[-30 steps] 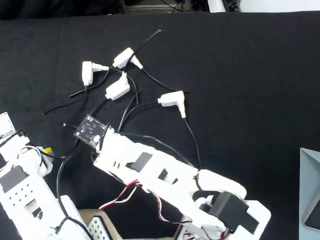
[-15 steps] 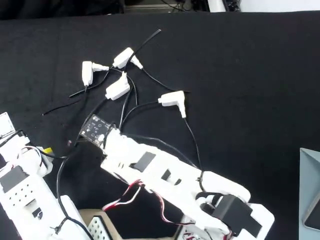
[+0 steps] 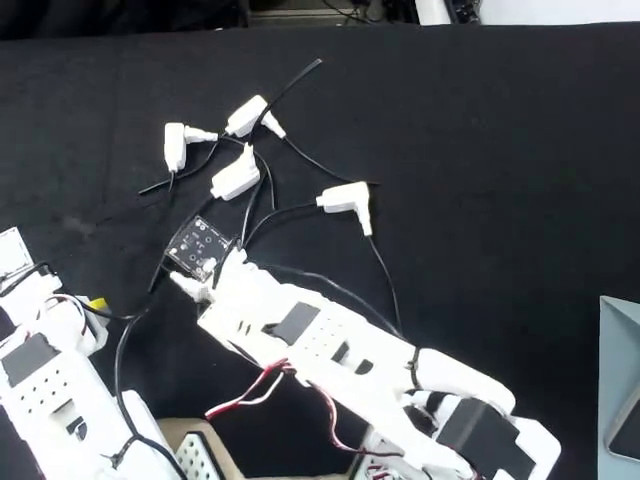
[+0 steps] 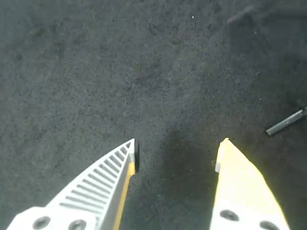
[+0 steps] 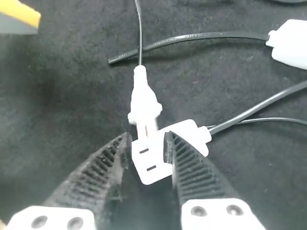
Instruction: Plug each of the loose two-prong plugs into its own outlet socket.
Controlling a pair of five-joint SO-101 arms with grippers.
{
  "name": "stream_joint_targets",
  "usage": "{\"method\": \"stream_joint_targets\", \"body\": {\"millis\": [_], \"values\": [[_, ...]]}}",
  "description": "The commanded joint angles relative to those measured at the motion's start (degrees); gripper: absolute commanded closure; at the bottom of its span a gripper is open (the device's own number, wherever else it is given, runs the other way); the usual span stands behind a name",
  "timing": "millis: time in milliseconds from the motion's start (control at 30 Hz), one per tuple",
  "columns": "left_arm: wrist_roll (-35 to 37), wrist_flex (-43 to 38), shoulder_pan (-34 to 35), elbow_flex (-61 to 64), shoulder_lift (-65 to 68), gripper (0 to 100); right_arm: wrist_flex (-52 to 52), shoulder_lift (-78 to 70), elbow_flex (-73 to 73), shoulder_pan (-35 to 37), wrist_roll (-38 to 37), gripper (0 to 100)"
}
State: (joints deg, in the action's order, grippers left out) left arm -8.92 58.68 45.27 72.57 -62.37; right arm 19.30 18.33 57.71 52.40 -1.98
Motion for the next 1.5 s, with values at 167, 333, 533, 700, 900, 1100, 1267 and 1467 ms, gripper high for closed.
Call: {"method": "stream_joint_targets", "body": {"millis": [167,333,533,700,900,1100,1267,1467], "values": [[0.00,-1.05,0.22,-0.40,-0.79,73,0.62,2.07,-2.68,-0.79,0.53,88.4],[0.00,-1.05,0.66,-0.84,-0.79,73,0.79,1.63,-4.09,-0.70,0.18,88.2],[0.00,-1.05,4.35,-1.36,-0.70,73,17.14,-7.69,-20.26,-0.79,-0.18,82.6],[0.00,-1.05,4.70,-0.92,-0.79,73,22.59,-17.19,-30.73,-0.62,-0.26,71.1],[0.00,-1.05,4.62,-0.92,-0.79,73,22.59,-26.86,-37.76,-0.62,-0.53,73.5],[0.00,-1.05,4.62,-0.92,-0.70,73,22.59,-35.74,-42.68,-1.05,-1.76,73.7],[0.00,-1.05,4.62,-0.84,-0.62,73,22.59,-38.55,-44.44,-2.02,-1.76,74.1],[0.00,-1.05,4.62,-0.84,-0.53,73,15.38,-38.73,-43.12,-2.29,-2.02,93.3]]}}
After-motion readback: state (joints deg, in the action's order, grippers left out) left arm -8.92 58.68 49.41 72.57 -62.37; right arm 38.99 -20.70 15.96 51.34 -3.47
